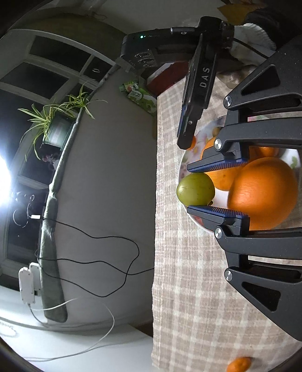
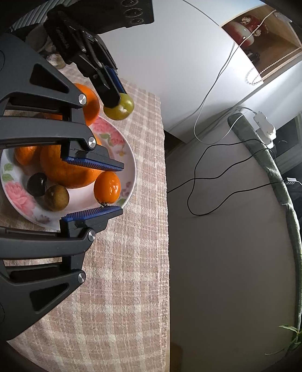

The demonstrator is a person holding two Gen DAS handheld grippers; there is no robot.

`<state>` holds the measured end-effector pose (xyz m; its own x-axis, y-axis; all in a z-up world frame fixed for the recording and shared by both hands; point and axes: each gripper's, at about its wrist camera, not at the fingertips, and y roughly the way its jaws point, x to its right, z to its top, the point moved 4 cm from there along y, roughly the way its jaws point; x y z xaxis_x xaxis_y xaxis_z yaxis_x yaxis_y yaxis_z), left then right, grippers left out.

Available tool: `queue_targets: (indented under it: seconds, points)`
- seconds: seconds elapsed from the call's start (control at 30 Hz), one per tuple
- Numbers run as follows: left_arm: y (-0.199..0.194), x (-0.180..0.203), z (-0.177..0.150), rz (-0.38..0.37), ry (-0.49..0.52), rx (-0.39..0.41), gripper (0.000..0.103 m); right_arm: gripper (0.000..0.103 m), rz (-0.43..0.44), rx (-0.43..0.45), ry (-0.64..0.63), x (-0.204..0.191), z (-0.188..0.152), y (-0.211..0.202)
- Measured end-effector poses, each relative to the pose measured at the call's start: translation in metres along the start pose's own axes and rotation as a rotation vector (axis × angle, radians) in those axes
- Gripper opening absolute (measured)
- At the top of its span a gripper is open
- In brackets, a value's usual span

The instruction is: Organize fruits

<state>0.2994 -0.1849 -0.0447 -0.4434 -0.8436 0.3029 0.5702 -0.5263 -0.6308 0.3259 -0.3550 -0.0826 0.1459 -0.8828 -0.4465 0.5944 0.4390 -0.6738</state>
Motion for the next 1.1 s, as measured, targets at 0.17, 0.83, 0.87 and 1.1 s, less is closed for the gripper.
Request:
queue_targets:
  seconds: [0.17, 0.83, 0.87, 1.1]
  points:
    - [0.012, -0.001, 0.002, 0.000, -0.009, -0.021, 0.027, 0.032, 0.004, -0.007, 0.005, 0.002, 0.000, 0.003]
    - [0.017, 0.002, 0.001, 0.005, -0.011, -0.035, 0.043, 0.048, 0.012, -0.008, 0.006, 0.005, -0.003, -0.003]
    - [0.017, 0.003, 0.002, 0.006, -0.011, -0.033, 0.043, 0.051, 0.010, -0.002, 0.008, 0.006, -0.002, -0.005]
    - [0.008, 0.002, 0.001, 0.008, -0.012, -0.014, 0.044, 0.055, 0.009, 0.015, 0.013, 0.006, -0.001, -0.013]
